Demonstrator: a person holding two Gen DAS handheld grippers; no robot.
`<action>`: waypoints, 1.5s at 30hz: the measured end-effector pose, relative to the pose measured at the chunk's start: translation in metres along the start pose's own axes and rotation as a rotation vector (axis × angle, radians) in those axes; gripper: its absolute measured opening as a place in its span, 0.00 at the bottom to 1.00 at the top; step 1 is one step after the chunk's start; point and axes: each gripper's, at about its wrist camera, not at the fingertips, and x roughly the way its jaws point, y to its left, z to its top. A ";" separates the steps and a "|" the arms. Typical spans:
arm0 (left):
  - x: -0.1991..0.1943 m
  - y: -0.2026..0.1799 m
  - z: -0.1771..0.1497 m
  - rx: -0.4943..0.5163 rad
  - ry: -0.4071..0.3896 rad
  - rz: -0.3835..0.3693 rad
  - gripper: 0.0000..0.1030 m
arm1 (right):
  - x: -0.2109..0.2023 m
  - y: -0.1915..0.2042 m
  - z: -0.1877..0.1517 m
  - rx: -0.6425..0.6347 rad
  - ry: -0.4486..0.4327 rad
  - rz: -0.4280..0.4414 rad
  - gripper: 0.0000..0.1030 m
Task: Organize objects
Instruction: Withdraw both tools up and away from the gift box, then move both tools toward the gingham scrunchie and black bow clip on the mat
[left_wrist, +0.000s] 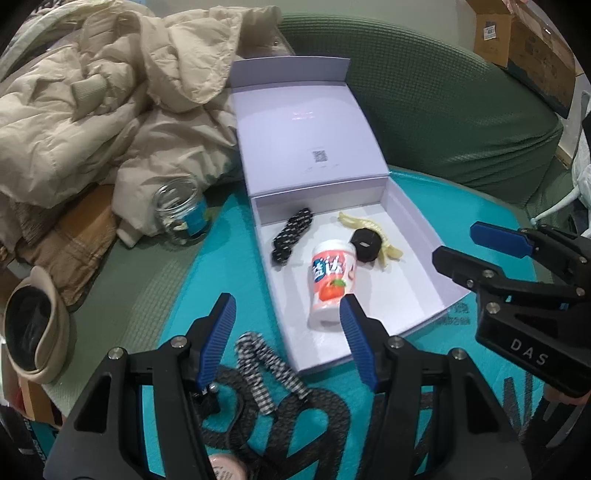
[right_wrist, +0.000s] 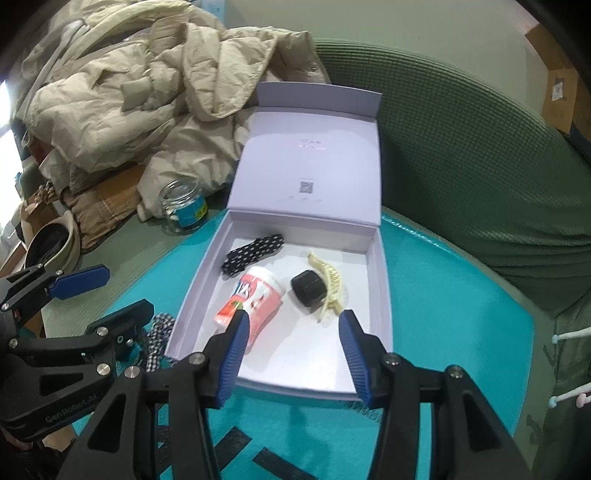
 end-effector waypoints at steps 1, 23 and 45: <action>-0.001 0.003 -0.004 -0.001 0.002 0.006 0.56 | 0.000 0.004 -0.002 -0.002 0.003 0.003 0.49; -0.018 0.065 -0.052 -0.076 0.034 0.074 0.56 | 0.011 0.079 -0.015 -0.099 0.036 0.109 0.49; -0.029 0.108 -0.097 -0.168 0.067 0.157 0.56 | 0.018 0.142 -0.027 -0.196 0.055 0.237 0.49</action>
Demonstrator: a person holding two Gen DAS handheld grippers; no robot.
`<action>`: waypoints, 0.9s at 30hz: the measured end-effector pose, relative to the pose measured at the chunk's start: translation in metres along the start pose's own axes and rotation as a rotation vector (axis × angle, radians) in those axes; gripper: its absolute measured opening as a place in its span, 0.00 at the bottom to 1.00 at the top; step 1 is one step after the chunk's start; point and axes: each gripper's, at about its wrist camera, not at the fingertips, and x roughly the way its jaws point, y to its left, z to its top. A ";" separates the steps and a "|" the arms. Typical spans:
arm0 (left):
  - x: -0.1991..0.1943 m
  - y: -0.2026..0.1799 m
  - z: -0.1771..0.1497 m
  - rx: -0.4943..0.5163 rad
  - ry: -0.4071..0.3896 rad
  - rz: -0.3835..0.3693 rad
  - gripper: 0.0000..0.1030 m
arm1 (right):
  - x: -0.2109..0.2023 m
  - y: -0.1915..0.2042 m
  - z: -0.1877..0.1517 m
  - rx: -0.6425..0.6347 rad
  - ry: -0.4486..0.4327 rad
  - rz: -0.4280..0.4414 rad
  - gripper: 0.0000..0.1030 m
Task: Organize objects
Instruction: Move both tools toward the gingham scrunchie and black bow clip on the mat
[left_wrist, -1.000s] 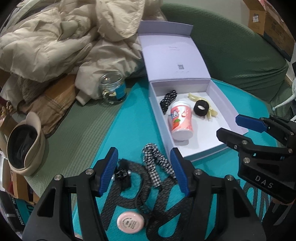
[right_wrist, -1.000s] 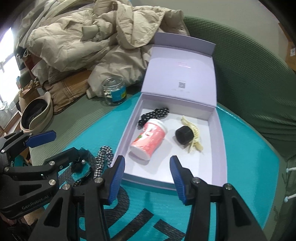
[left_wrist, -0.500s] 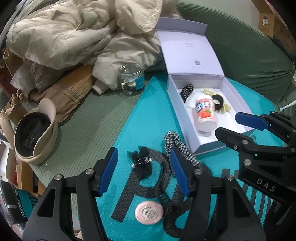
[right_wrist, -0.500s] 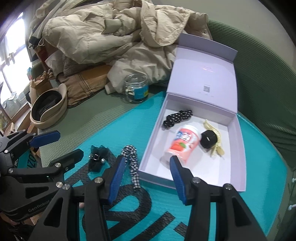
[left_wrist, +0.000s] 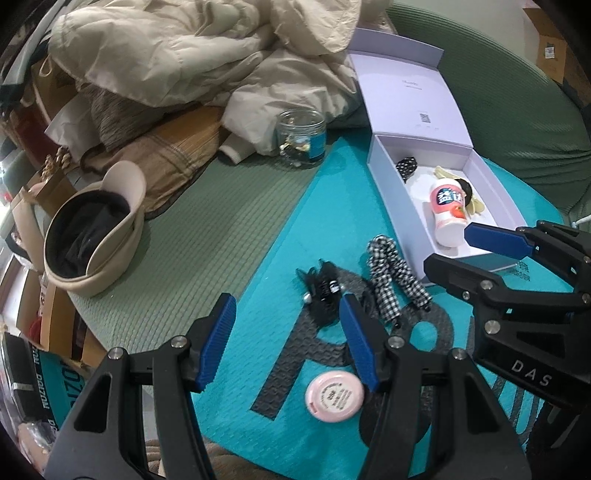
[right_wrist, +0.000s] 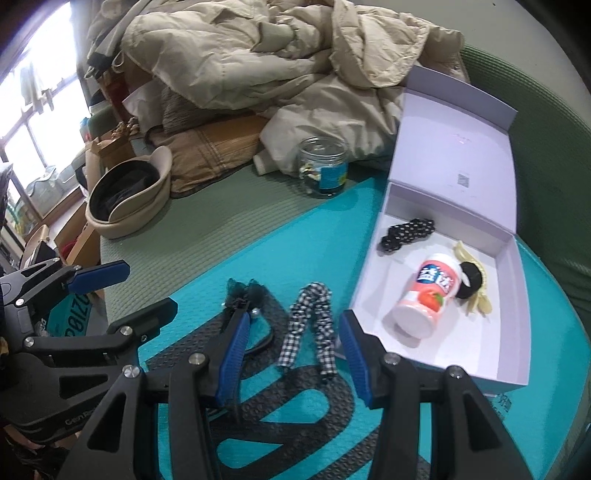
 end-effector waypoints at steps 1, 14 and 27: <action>0.000 0.002 -0.002 -0.004 0.001 0.002 0.56 | 0.001 0.002 -0.001 -0.004 0.001 0.005 0.49; 0.007 0.020 -0.036 -0.057 0.054 0.002 0.56 | 0.013 0.025 -0.022 -0.039 0.040 0.048 0.49; 0.020 0.016 -0.055 -0.070 0.083 -0.022 0.56 | 0.020 0.016 -0.045 0.006 0.037 0.062 0.49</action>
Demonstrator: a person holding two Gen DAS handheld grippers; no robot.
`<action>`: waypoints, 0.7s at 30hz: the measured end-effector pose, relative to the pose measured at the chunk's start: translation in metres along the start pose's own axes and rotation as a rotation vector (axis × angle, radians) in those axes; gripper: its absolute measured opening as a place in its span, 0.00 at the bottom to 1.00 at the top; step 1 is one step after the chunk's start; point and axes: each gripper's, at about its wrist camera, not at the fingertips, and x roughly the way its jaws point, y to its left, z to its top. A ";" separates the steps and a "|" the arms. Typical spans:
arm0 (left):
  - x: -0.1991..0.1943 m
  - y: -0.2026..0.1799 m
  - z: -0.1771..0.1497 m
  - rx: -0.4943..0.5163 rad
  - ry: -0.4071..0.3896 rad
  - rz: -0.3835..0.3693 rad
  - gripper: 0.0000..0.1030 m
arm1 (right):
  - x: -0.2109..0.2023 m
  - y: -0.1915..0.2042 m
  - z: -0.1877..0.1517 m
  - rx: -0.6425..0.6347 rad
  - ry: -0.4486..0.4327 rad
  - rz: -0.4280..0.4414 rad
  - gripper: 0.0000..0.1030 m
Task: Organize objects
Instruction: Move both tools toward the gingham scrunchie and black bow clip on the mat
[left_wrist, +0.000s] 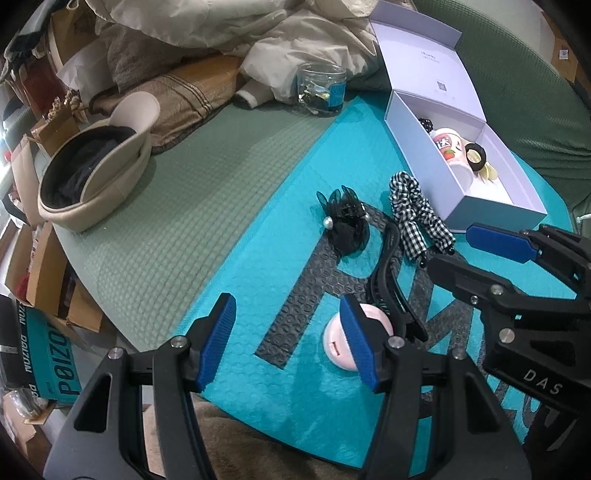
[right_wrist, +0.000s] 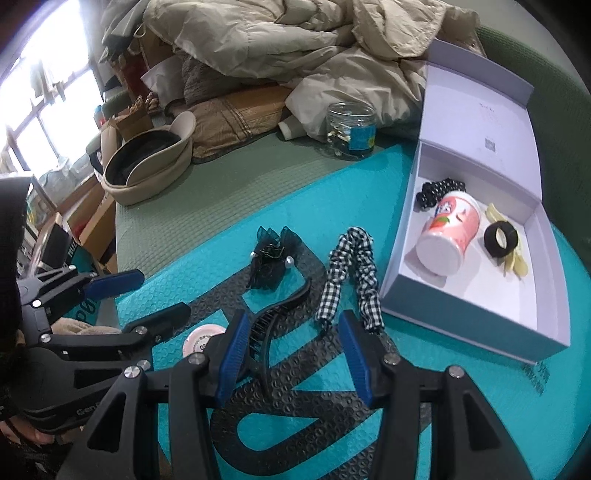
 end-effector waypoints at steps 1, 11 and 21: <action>0.002 -0.001 0.000 -0.003 0.003 0.000 0.56 | 0.001 -0.002 -0.001 0.010 -0.001 0.000 0.49; 0.021 -0.015 0.007 0.003 0.008 -0.022 0.56 | 0.015 -0.024 -0.006 0.060 0.013 0.002 0.49; 0.039 -0.018 0.023 0.015 0.000 -0.017 0.56 | 0.038 -0.047 -0.002 0.121 0.044 -0.028 0.49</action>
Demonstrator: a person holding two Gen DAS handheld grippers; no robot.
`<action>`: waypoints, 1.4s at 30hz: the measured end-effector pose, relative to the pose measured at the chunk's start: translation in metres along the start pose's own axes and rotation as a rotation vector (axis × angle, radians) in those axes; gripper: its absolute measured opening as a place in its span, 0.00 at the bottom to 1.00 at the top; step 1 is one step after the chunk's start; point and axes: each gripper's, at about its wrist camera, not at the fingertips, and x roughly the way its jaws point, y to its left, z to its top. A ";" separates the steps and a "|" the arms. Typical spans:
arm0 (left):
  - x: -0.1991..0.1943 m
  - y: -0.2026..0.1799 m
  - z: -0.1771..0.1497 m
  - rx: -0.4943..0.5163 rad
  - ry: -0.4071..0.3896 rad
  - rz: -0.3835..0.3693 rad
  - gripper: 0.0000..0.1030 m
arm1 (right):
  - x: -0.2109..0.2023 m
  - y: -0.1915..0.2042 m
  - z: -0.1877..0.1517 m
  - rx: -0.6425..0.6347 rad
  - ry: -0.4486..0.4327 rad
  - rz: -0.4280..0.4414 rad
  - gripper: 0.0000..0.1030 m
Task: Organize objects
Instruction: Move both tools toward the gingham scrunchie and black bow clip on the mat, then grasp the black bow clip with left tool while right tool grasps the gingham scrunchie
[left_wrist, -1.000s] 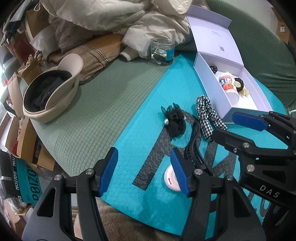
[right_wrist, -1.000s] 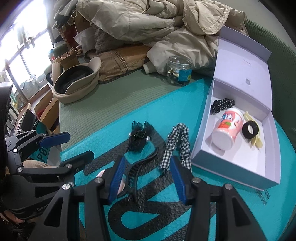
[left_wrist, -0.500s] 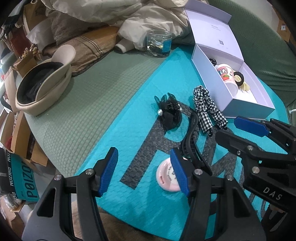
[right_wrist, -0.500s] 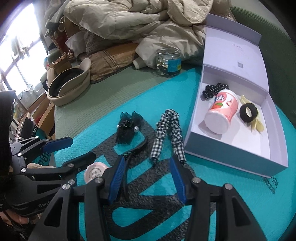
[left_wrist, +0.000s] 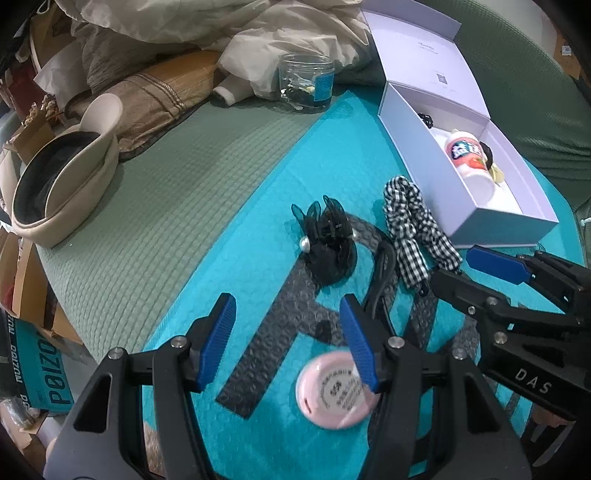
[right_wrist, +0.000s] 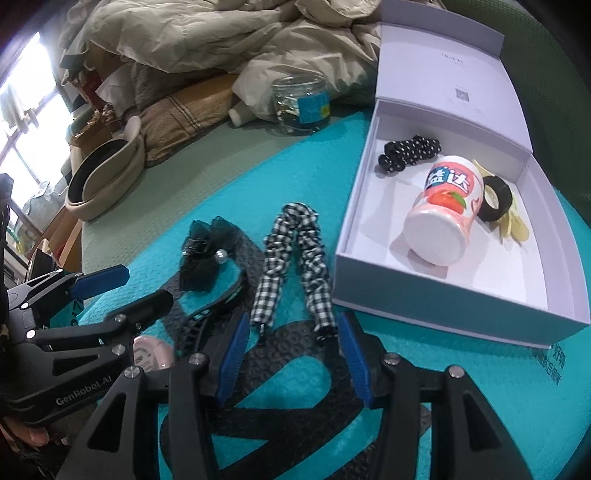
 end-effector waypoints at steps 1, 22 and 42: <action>0.002 0.001 0.001 0.001 0.001 0.000 0.56 | 0.002 -0.001 0.001 0.003 0.003 -0.002 0.49; 0.025 0.002 0.020 0.022 -0.006 -0.082 0.55 | 0.024 -0.009 0.008 0.050 0.037 0.088 0.19; 0.021 -0.012 0.022 0.059 -0.043 -0.096 0.56 | -0.002 -0.017 -0.022 0.021 0.080 0.043 0.19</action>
